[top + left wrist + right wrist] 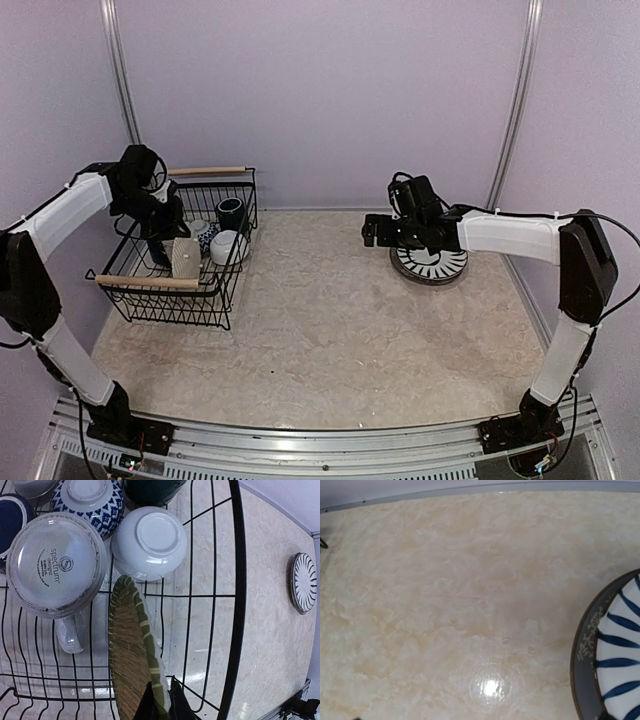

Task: Unload the mixed dishes from the dish rack
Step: Grab the plate from the dish rack.

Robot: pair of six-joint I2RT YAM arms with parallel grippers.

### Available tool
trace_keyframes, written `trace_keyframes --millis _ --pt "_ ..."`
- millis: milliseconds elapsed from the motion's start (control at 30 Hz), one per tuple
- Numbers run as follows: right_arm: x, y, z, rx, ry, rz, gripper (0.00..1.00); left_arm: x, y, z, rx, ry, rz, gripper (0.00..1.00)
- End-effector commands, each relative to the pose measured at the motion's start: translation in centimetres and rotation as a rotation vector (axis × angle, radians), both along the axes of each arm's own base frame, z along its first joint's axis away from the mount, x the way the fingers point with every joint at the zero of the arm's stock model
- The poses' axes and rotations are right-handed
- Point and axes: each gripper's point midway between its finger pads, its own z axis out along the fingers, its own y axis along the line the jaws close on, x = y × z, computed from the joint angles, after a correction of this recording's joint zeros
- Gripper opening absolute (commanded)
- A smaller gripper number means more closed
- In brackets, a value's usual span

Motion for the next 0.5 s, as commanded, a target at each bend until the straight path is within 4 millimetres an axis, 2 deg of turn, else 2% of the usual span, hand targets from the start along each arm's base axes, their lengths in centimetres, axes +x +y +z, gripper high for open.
trace_keyframes --millis 0,100,233,267,467 --pt "-0.1 0.9 0.7 0.006 -0.001 0.003 1.0 0.0 -0.6 4.5 -0.076 -0.151 -0.015 0.0" --pt "-0.1 0.6 0.8 -0.004 -0.006 -0.017 1.0 -0.2 -0.4 6.6 -0.09 -0.248 -0.009 0.0" --pt "0.1 -1.3 0.4 -0.058 -0.004 -0.112 1.0 -1.0 -0.1 9.9 -0.105 -0.42 -0.004 0.0" --pt "0.1 -1.8 0.4 -0.068 -0.006 -0.135 1.0 -1.6 -0.1 11.3 -0.114 -0.48 -0.009 0.0" --pt "0.1 -5.2 1.0 -0.115 -0.016 -0.326 1.0 -4.0 -1.0 16.6 -0.181 -0.754 -0.071 0.0"
